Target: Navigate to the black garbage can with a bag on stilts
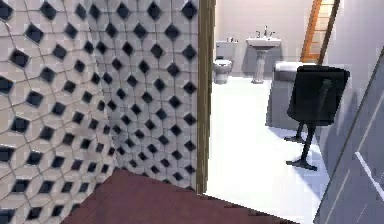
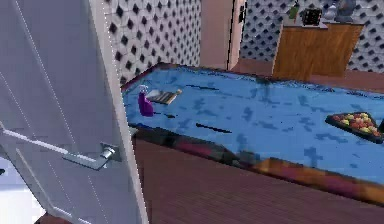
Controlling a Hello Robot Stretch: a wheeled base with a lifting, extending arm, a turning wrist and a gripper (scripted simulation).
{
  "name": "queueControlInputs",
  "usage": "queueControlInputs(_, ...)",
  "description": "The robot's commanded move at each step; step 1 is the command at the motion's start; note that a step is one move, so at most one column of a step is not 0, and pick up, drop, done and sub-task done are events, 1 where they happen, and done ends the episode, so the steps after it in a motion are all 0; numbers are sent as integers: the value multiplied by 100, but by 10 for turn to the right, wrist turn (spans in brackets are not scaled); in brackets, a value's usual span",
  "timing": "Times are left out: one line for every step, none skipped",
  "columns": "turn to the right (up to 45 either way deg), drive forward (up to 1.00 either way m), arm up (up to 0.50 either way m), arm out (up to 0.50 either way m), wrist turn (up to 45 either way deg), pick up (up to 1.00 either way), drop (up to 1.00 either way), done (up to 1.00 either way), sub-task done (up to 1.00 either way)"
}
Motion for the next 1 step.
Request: queueControlInputs(0,15,0,0,0,0,0,0,0)
